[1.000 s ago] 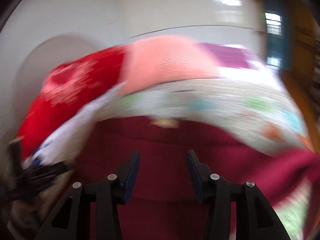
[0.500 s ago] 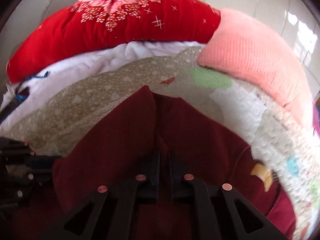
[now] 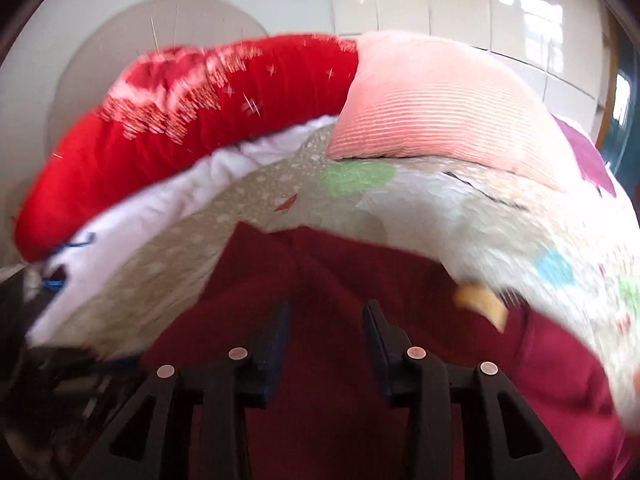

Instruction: Fold small clothes

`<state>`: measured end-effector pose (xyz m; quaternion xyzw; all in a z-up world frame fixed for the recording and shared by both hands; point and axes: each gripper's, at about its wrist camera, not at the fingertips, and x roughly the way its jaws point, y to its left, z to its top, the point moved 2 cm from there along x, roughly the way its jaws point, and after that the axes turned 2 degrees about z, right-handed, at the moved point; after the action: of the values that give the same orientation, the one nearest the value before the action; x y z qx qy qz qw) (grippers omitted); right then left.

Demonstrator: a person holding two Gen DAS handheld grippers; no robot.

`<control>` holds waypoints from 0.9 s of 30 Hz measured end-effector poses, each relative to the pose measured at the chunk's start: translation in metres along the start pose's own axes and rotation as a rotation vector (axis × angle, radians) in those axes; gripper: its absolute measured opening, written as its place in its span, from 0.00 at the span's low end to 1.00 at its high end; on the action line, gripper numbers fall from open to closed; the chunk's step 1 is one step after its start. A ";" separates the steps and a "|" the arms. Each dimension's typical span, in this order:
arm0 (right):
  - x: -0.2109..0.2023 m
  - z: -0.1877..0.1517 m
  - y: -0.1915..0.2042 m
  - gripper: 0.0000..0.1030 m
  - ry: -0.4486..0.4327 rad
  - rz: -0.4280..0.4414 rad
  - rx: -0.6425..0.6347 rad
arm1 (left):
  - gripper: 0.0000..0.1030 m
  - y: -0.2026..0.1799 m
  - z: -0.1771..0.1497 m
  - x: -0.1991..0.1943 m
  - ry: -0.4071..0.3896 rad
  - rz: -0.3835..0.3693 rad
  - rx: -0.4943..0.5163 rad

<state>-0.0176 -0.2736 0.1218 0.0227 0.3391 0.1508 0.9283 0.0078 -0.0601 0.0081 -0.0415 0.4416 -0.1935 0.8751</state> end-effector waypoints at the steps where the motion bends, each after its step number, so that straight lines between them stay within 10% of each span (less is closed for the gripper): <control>1: -0.010 -0.013 -0.002 0.35 0.014 0.010 0.010 | 0.15 -0.004 0.001 -0.003 -0.010 0.019 0.018; 5: -0.001 -0.059 -0.005 0.35 0.143 -0.003 0.032 | 0.15 -0.021 0.005 -0.018 -0.027 0.023 0.059; 11: -0.056 -0.075 -0.022 0.35 0.025 -0.014 0.151 | 0.36 -0.042 0.028 -0.033 -0.037 0.007 0.064; 13: -0.082 -0.081 -0.045 0.36 -0.004 -0.119 0.164 | 0.60 -0.049 0.035 -0.033 -0.057 -0.009 0.054; 20: -0.124 -0.098 -0.157 0.62 -0.004 -0.444 0.374 | 0.62 -0.066 0.047 0.008 -0.013 0.037 0.037; 22: -0.111 -0.104 -0.176 0.50 0.024 -0.387 0.435 | 0.62 -0.067 0.043 0.022 0.030 0.055 0.043; 24: -0.102 -0.105 -0.178 0.03 0.043 -0.373 0.428 | 0.62 -0.068 0.038 0.028 0.036 0.088 0.065; 27: -0.118 -0.102 -0.169 0.03 -0.016 -0.393 0.350 | 0.62 -0.063 0.032 0.039 0.042 0.157 0.084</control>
<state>-0.1232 -0.4756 0.0930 0.1178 0.3507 -0.0933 0.9243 0.0347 -0.1355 0.0135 0.0342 0.4534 -0.1436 0.8790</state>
